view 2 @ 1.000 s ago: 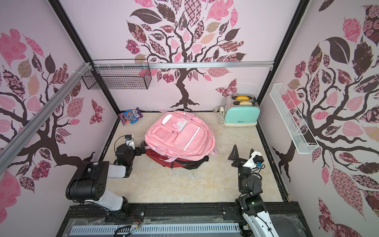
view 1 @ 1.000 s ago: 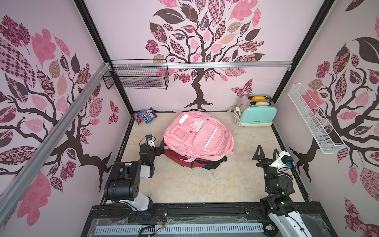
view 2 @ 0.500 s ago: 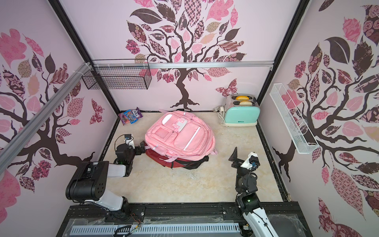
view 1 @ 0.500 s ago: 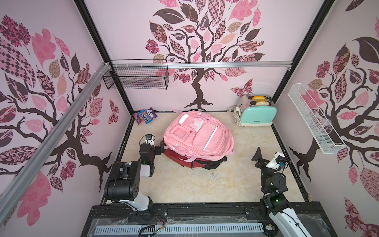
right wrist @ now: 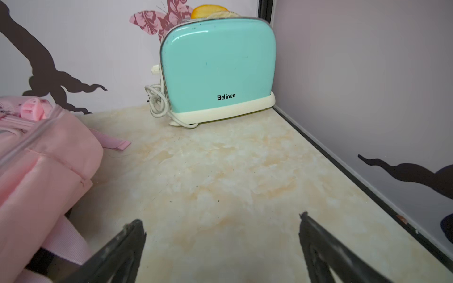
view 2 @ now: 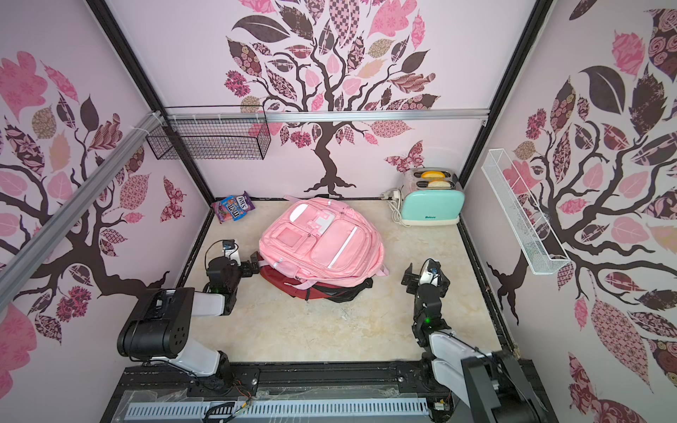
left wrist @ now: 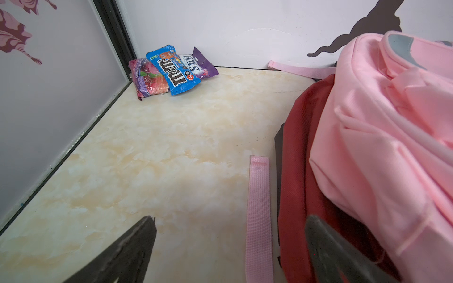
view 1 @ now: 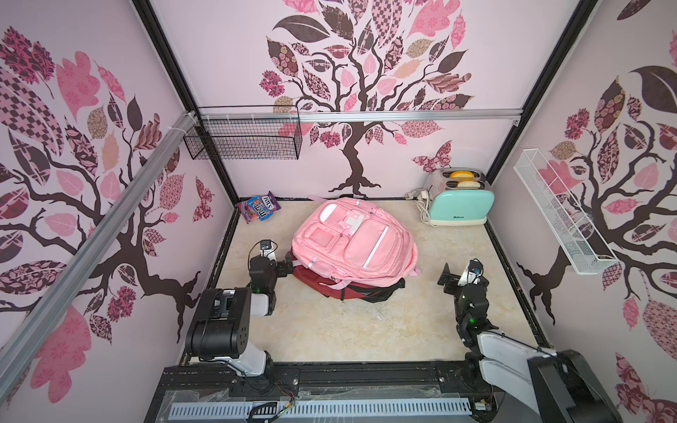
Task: Zip up the backpack
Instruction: Reset both arms
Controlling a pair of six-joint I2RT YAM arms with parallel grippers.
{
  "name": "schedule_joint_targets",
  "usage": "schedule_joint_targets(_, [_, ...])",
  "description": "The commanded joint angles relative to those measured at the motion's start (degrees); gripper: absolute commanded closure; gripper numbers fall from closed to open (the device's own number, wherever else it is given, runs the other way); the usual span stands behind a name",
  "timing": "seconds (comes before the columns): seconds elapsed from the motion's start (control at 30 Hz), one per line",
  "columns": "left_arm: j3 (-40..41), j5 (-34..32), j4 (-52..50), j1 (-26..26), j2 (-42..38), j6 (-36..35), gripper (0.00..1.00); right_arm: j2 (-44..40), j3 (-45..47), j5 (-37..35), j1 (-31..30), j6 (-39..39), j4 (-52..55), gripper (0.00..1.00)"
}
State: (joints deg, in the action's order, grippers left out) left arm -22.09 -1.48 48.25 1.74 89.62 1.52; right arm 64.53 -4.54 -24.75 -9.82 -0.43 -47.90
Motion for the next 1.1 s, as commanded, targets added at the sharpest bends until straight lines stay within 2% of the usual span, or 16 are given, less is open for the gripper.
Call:
schedule_joint_targets(0.0, [-0.5, -0.6, 0.4, 0.3, -0.4, 0.2, 0.02, 5.4, -3.2, 3.3, 0.2, -0.2, -9.5, 0.01])
schedule_joint_targets(0.07, [-0.5, -0.6, 0.5, 0.2, -0.4, 0.2, 0.02, 6.4, -6.6, 4.2, 0.2, -1.2, -4.2, 0.01])
schedule_joint_targets(0.2, [-0.4, -0.6, 0.4, 0.3, -0.4, 0.3, 0.02, 9.2, -8.0, 3.4, 0.4, -2.8, -5.5, 0.01])
schedule_joint_targets(0.37, [-0.6, -0.6, 0.4, 0.3, -0.4, 0.3, 0.02, 13.0, -14.7, 8.0, 0.7, -5.6, 2.6, 0.01])
schedule_joint_targets(0.47, [-0.5, -0.6, 0.4, 0.2, -0.5, 0.3, 0.02, 17.5, -15.9, 7.6, 0.9, -6.6, -0.7, 0.01])
schedule_joint_targets(0.57, [-0.5, -0.6, 0.4, 0.2, -0.4, 0.3, 0.02, 20.1, -15.1, 10.1, 0.9, -8.3, -4.5, 0.01])
schedule_joint_targets(0.7, [-0.5, -0.6, 0.4, 0.2, -0.4, 0.2, 0.02, 20.3, -13.3, 11.5, 1.5, -7.9, -7.9, 0.01])
schedule_joint_targets(0.8, [-0.5, -0.6, 0.4, 0.2, -0.4, 0.2, 0.02, 24.0, -13.4, 15.6, 4.9, -5.1, -10.7, 0.01])
schedule_joint_targets(0.87, [-0.5, -0.6, 0.4, 0.2, -0.4, 0.3, 0.02, 25.9, -13.3, 15.5, 5.2, -5.1, -13.6, 0.01])
schedule_joint_targets(1.0, [-0.5, -0.6, 0.4, 0.2, -0.4, 0.3, 0.02, 24.3, -17.3, 14.0, 5.2, -4.1, -3.6, 0.01])
schedule_joint_targets(1.07, [-0.5, -0.6, 0.4, 0.2, -0.4, 0.2, 0.02, 24.5, -19.6, 17.7, 7.4, -2.5, 1.1, 0.01])
